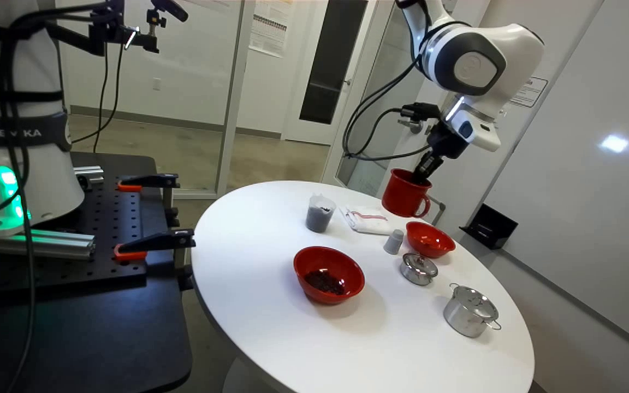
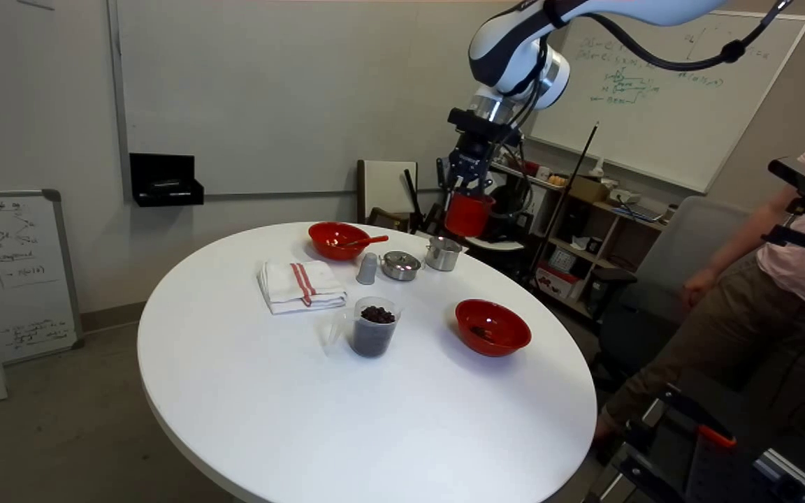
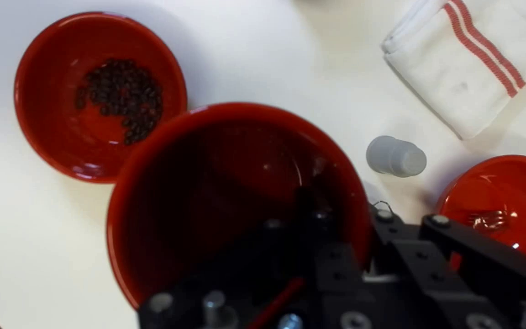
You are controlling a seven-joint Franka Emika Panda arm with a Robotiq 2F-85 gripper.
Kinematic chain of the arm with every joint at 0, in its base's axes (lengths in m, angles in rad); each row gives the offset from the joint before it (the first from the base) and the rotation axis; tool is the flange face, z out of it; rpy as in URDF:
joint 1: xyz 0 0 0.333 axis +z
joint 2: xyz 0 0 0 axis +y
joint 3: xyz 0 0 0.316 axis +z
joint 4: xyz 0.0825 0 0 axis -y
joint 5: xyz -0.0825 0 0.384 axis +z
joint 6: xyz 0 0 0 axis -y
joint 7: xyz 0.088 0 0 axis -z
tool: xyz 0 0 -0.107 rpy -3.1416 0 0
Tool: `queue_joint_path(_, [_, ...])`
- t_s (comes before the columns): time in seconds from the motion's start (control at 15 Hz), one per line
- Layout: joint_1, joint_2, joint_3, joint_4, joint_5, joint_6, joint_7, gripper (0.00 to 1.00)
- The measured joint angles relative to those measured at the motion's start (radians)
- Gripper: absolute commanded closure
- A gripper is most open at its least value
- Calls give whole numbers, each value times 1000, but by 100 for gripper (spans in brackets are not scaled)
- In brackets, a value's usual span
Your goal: Move the mug to the left
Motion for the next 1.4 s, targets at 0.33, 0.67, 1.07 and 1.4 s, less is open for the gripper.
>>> queue_joint_path(0.33, [73,53,5,-5,65,135,262,98])
queue_joint_path(0.67, [75,109,0,23,91,193,464,94])
queue_joint_path(1.07, [80,116,-27,23,86,245,613,98])
queue_joint_path(1.4, [113,146,-12,17,106,282,881,98])
